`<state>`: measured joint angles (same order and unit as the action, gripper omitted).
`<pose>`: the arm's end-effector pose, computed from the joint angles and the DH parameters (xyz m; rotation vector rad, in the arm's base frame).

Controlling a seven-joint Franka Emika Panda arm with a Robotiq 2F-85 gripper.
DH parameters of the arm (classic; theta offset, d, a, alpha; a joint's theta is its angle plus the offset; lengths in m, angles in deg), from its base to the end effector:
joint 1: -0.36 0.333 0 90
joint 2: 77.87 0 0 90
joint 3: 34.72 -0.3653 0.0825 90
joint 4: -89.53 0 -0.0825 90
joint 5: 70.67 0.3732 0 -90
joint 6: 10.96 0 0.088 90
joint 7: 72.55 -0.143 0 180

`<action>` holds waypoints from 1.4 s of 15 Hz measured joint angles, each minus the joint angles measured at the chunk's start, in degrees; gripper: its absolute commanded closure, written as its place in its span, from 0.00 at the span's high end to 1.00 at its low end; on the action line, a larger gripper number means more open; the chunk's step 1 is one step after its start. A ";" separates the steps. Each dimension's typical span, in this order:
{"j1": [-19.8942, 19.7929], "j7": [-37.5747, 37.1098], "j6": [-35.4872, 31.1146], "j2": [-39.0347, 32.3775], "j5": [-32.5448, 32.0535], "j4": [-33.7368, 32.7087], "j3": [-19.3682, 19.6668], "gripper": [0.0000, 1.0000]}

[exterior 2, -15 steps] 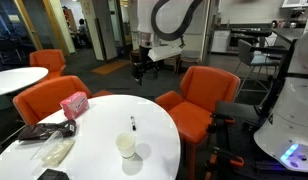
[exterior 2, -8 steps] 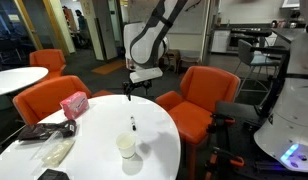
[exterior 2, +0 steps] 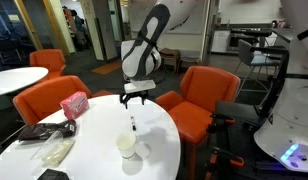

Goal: Put the marker in the cup

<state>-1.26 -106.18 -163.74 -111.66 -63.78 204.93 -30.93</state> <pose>0.6278 -0.0597 0.1760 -2.8734 1.1714 -0.0900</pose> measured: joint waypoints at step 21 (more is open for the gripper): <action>0.63 0.79 0.20 -21.92 4.08 -19.88 2.68 0.44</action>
<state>-0.62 -105.39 -163.53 -133.58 -59.70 185.05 -28.25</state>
